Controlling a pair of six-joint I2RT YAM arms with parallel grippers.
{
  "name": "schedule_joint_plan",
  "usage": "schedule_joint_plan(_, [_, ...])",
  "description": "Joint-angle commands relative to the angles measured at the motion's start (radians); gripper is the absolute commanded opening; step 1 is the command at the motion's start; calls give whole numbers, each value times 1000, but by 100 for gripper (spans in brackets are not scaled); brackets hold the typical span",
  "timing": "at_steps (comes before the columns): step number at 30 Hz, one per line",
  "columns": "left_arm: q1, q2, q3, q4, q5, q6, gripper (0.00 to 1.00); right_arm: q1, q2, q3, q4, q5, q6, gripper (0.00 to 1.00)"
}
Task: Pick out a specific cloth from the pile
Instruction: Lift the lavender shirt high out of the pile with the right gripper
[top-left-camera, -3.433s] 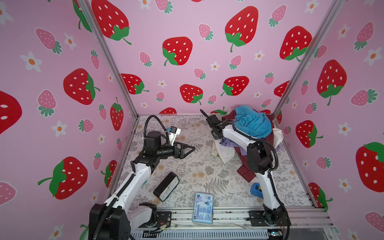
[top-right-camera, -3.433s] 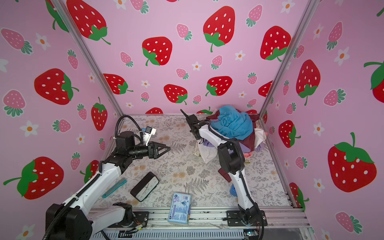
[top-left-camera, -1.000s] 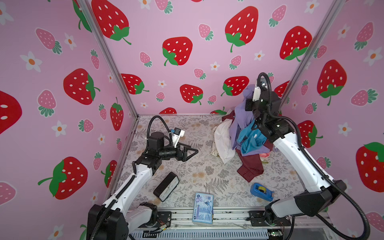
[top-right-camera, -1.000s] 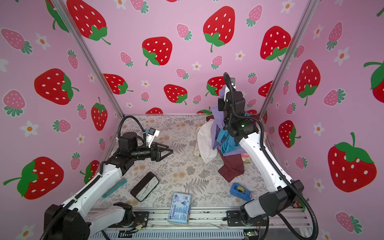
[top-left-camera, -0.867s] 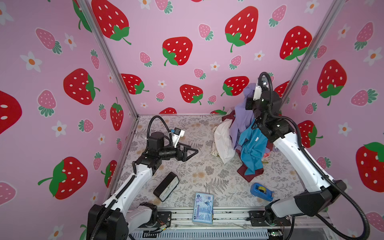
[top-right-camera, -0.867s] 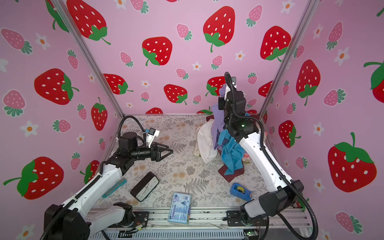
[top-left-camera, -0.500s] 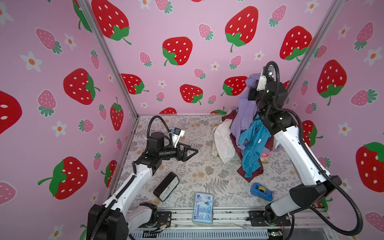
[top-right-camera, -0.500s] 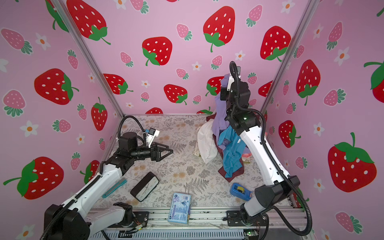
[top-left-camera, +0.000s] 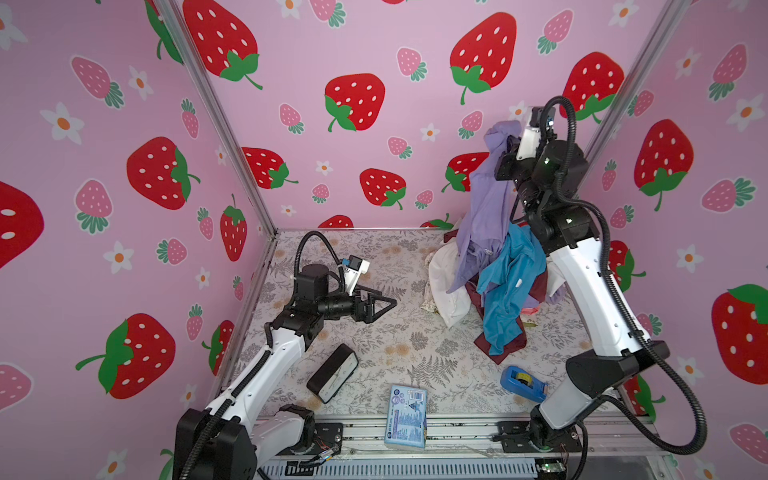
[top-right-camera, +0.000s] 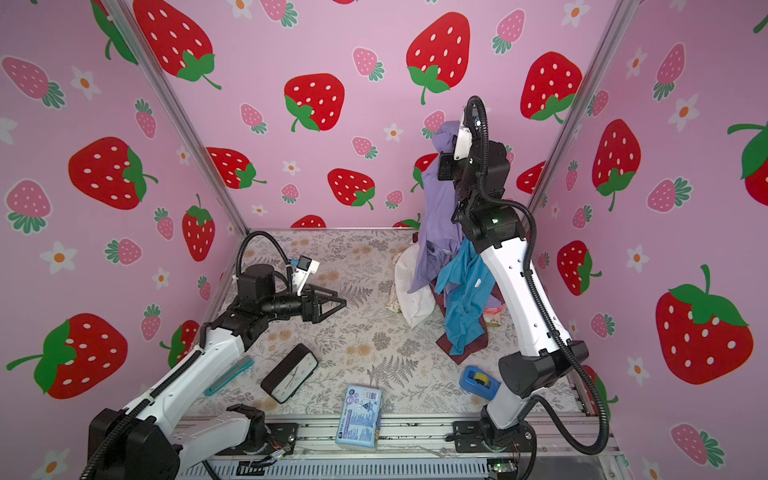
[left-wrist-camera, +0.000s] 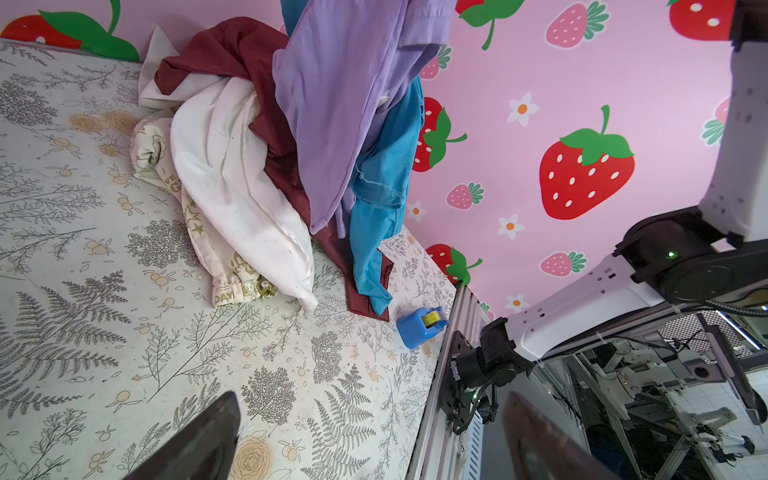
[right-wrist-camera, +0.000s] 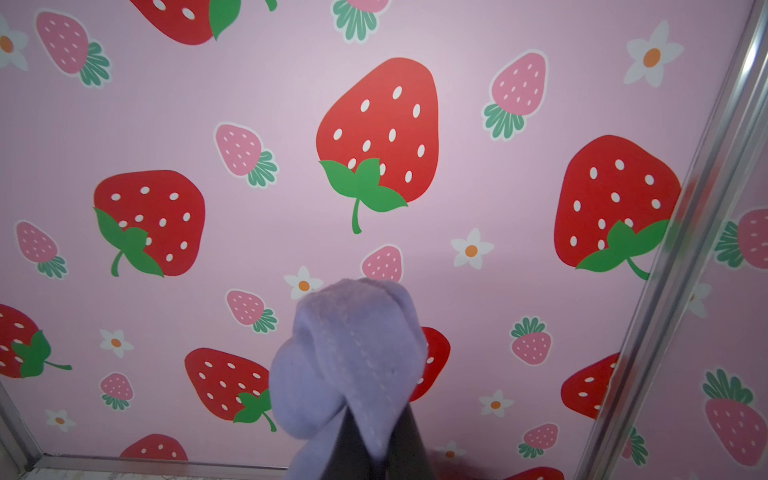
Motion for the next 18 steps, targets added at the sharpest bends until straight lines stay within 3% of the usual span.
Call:
schedule_joint_plan(1, [-6, -2, -1, -21, -3, 16, 99, -5, -7, 45, 84, -118, 17, 0])
schedule_joint_plan(5, [-6, -2, -1, -21, -5, 18, 99, -5, -11, 46, 142, -194, 37, 0])
schedule_joint_plan(18, [-5, -29, -11, -33, -30, 30, 99, -5, 16, 110, 275, -280, 69, 0])
